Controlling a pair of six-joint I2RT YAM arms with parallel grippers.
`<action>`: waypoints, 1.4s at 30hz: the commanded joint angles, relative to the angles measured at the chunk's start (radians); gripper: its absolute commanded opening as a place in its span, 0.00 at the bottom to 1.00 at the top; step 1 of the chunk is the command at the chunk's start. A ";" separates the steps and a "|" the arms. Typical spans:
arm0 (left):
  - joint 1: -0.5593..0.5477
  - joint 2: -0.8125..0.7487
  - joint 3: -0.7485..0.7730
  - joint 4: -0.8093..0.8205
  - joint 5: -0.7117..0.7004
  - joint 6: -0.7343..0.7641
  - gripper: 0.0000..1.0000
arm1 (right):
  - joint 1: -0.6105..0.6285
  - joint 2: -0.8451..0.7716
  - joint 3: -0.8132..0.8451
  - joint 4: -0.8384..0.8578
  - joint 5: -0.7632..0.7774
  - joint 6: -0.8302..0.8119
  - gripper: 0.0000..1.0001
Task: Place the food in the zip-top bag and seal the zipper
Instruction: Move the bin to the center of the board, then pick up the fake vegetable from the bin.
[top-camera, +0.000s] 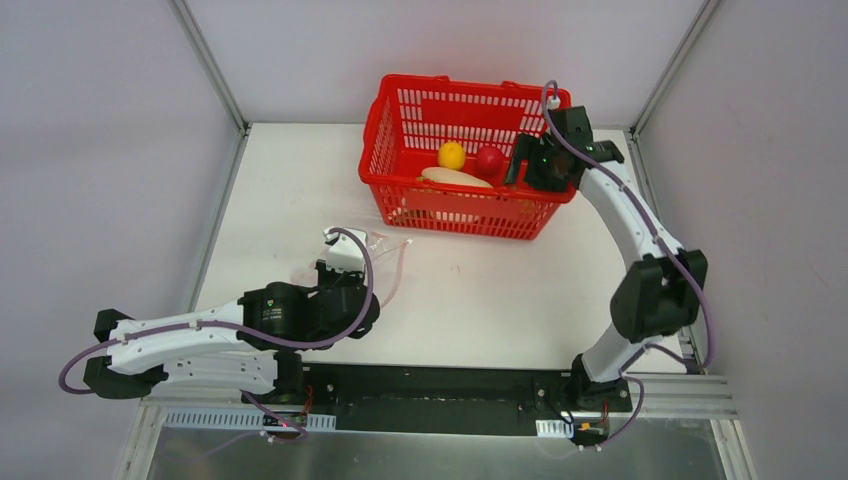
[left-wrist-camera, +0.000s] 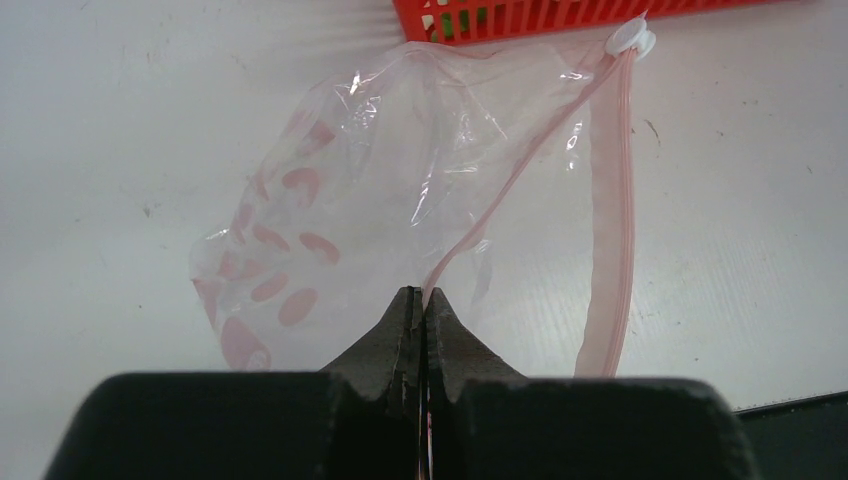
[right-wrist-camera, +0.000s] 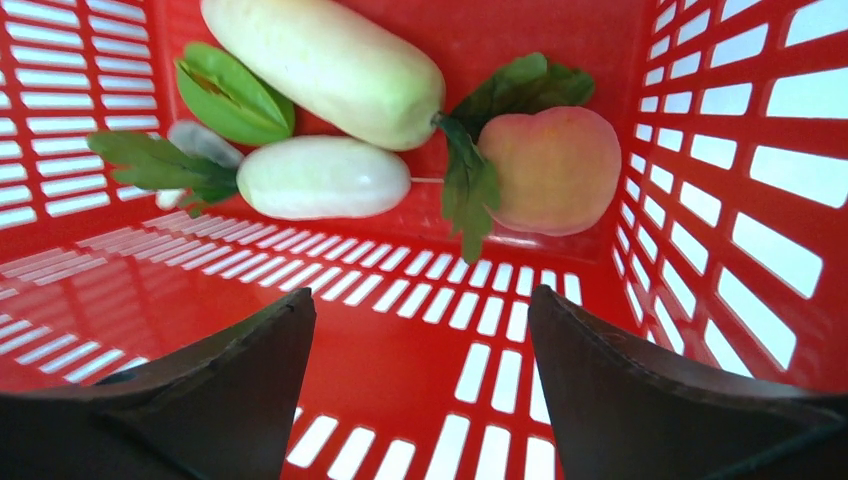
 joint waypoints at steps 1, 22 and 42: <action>0.011 -0.007 0.030 -0.027 -0.007 -0.010 0.00 | -0.014 -0.242 -0.192 -0.077 0.126 0.000 0.82; 0.014 -0.005 0.036 0.009 0.053 0.062 0.00 | -0.001 -0.061 -0.097 0.048 -0.157 -0.330 0.87; 0.055 0.033 0.003 0.107 0.159 0.099 0.00 | 0.047 0.424 0.234 -0.137 -0.184 -0.465 0.98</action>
